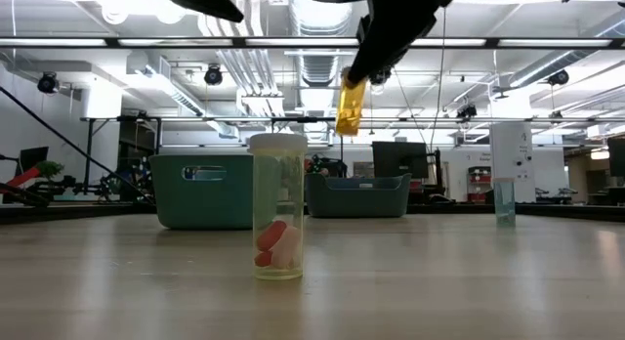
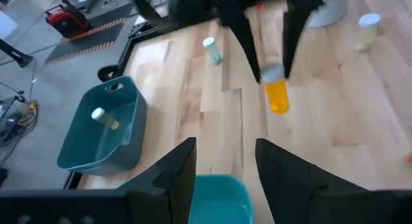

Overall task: Pick and place medicine bottles into bin by pill shape (circle, oval)
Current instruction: Put the orange tablet pill bottle into the blue bin

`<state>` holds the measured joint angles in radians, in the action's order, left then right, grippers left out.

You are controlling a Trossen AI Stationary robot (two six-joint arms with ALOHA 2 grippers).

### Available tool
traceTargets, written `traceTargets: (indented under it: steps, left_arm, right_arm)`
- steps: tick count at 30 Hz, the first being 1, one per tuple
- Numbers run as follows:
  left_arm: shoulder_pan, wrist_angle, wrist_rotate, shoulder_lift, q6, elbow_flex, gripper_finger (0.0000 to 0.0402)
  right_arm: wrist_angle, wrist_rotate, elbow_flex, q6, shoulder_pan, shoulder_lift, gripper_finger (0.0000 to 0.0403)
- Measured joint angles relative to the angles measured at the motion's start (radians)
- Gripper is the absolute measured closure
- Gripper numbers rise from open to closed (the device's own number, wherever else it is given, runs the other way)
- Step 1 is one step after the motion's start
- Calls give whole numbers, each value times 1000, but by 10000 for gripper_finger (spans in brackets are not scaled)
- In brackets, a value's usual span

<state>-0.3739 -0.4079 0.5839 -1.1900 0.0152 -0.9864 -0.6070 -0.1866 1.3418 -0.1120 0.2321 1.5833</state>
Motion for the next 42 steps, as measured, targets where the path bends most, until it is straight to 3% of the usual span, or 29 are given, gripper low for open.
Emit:
traceTargets:
  steps: [11,17,24,34,42]
  left_arm:
    - [55,184,29,158,92,191,257]
    - [135,364,28,230,219,297,257]
    - [245,506,25,278,262,402,257]
    - [330,544,23,282,306,426,257]
    - [361,567,21,270,333,427,257]
  right_arm:
    - [-35,1,0,26,-174,-86,287]
    - [-49,3,33,82,-303,-86,287]
    - [-72,4,76,154,-449,-82,287]
    - [-66,13,137,263,-603,-11,287]
    - [-62,97,222,338,-684,110,287]
